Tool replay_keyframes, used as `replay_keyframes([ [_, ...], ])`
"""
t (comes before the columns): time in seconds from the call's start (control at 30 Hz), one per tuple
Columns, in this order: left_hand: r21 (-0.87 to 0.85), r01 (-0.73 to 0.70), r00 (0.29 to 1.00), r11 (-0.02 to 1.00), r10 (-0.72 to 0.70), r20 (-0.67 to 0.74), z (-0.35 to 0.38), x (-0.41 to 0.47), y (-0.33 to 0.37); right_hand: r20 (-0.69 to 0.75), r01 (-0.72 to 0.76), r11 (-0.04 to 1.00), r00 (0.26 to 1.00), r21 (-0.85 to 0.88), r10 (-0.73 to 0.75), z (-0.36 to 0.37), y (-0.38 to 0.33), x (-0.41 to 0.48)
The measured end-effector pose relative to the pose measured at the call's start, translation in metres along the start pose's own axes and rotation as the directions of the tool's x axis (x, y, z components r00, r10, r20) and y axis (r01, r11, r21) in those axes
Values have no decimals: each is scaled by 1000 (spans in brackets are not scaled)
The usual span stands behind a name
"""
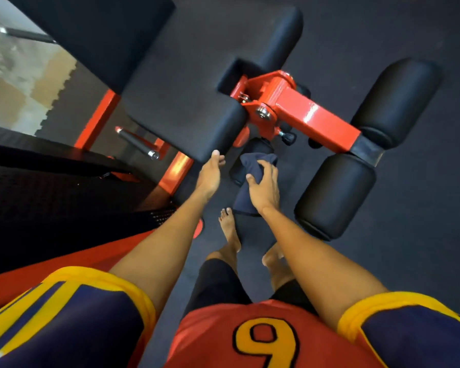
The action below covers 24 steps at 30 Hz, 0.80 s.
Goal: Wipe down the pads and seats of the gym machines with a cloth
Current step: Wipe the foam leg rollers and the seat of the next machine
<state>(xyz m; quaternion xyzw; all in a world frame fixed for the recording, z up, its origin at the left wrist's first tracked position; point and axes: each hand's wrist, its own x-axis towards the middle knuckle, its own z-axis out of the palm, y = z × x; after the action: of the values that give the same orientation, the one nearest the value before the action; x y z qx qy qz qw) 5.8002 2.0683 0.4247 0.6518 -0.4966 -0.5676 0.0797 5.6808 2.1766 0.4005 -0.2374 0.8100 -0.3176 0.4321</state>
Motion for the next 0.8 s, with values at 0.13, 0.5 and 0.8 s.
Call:
replay_keyframes([
  [0.13, -100, -110, 988, 989, 98, -117, -22, -5, 23, -4, 106, 994, 994, 6, -106, -10, -40, -5],
  [0.5, 302, -459, 849, 836, 512, -128, -83, 72, 64, -256, 292, 953, 918, -81, -303, 37, -122, 8],
  [0.8, 654, -597, 717, 465, 675, 175, -89, 138, 55, -418, 73, 866, 853, -495, -311, 103, -129, 50],
])
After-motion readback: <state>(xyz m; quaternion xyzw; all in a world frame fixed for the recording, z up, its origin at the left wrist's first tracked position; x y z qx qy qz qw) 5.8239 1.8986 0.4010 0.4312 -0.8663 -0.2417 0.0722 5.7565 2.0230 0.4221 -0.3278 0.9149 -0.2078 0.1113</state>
